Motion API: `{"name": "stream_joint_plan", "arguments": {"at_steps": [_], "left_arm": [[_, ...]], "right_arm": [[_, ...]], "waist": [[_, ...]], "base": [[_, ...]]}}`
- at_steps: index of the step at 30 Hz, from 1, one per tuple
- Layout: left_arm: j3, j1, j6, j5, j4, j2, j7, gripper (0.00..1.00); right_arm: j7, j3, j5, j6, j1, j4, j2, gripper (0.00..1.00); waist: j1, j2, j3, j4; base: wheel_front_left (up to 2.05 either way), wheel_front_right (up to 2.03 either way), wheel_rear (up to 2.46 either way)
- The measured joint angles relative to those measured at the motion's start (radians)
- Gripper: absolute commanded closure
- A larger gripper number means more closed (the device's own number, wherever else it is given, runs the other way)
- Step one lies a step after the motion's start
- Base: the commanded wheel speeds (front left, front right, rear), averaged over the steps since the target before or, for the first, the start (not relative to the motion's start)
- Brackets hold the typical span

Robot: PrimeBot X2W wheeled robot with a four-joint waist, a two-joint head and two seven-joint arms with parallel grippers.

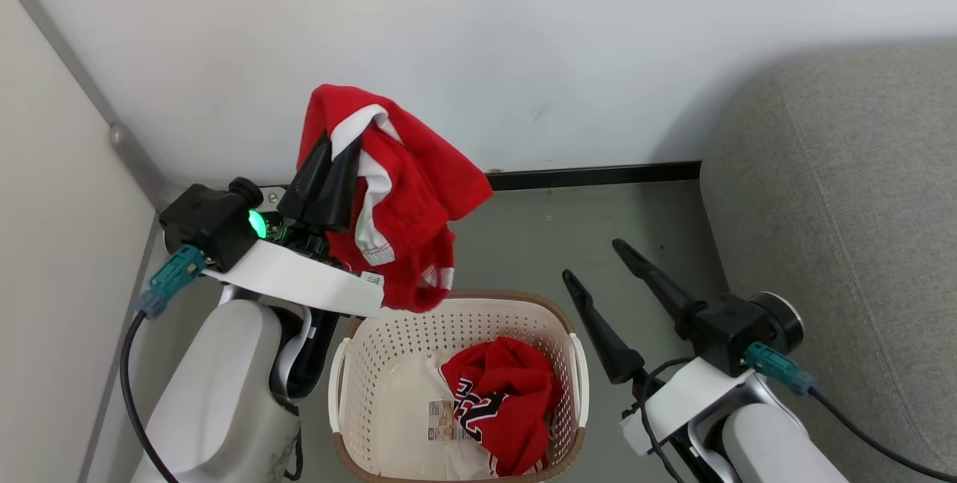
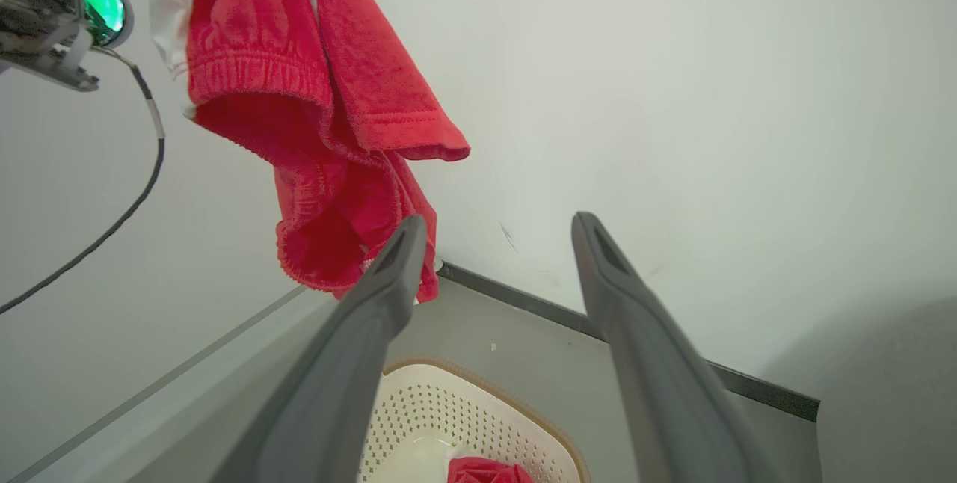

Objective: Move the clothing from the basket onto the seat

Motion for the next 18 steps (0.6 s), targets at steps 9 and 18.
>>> {"name": "stream_joint_plan", "arguments": {"at_steps": [9, 18], "left_arm": [[-0.069, -0.022, -0.008, 0.014, -0.067, 0.0, 0.026, 1.0], [-0.136, -0.024, -0.009, 0.013, -0.128, -0.001, 0.058, 1.0]], "right_arm": [[0.0, 0.08, 0.033, 0.0, 0.002, 0.0, 0.001, 0.0], [0.0, 0.092, 0.035, 0.0, 0.002, -0.002, 0.001, 0.0]], "waist": [[0.0, 0.0, -0.035, -0.007], [0.0, 0.0, -0.055, -0.01]], "base": [[0.0, 0.0, 0.0], [0.0, 0.0, 0.0]]}}
